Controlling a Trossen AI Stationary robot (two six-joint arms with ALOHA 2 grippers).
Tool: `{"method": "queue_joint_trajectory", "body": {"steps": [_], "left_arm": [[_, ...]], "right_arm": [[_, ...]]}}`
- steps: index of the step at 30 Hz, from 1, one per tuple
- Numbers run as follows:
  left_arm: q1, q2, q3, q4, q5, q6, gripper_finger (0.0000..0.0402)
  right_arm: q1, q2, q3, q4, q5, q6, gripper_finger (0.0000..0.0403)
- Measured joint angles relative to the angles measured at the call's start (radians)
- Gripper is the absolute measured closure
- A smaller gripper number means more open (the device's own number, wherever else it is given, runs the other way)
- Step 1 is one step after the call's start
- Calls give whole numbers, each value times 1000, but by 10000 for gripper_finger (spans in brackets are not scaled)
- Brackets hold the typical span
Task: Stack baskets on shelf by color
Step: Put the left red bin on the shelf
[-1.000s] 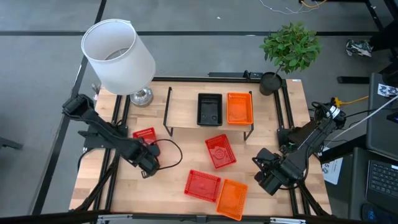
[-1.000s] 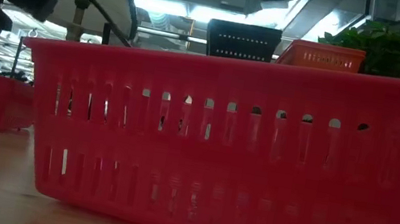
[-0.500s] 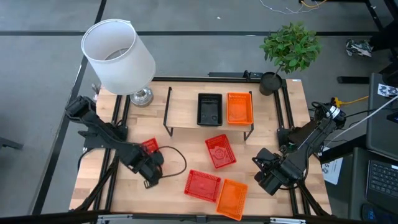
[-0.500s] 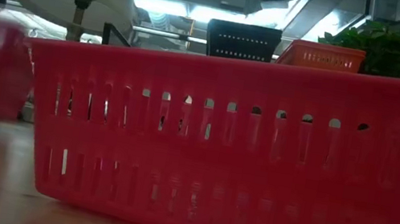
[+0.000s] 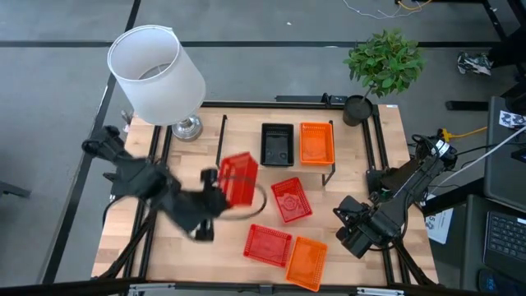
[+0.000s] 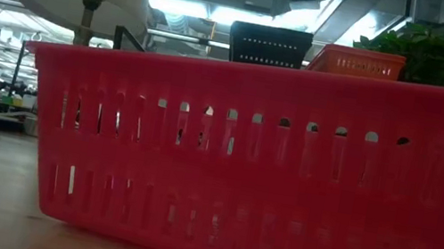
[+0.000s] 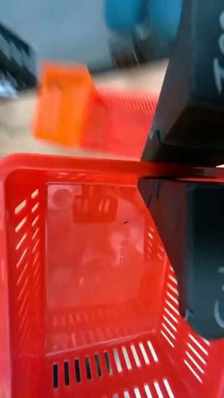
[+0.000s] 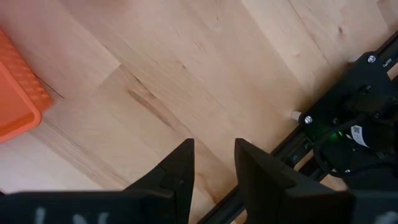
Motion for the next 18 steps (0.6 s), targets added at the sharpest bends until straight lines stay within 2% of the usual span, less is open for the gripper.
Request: {"method": "queue_joint_trajectory", "body": {"steps": [4, 8, 13, 18], "left_arm": [[198, 4, -4, -131, 97, 90, 401], [354, 26, -42, -181, 124, 228, 401], [478, 39, -113, -179, 250, 270, 401], [537, 37, -194, -102, 262, 301, 401]], "right_arm": [[0, 0, 0, 5, 0, 0, 289], [0, 0, 0, 7, 0, -4, 289], [6, 0, 0, 8, 1, -4, 289], [26, 0, 0, 8, 0, -4, 289]]}}
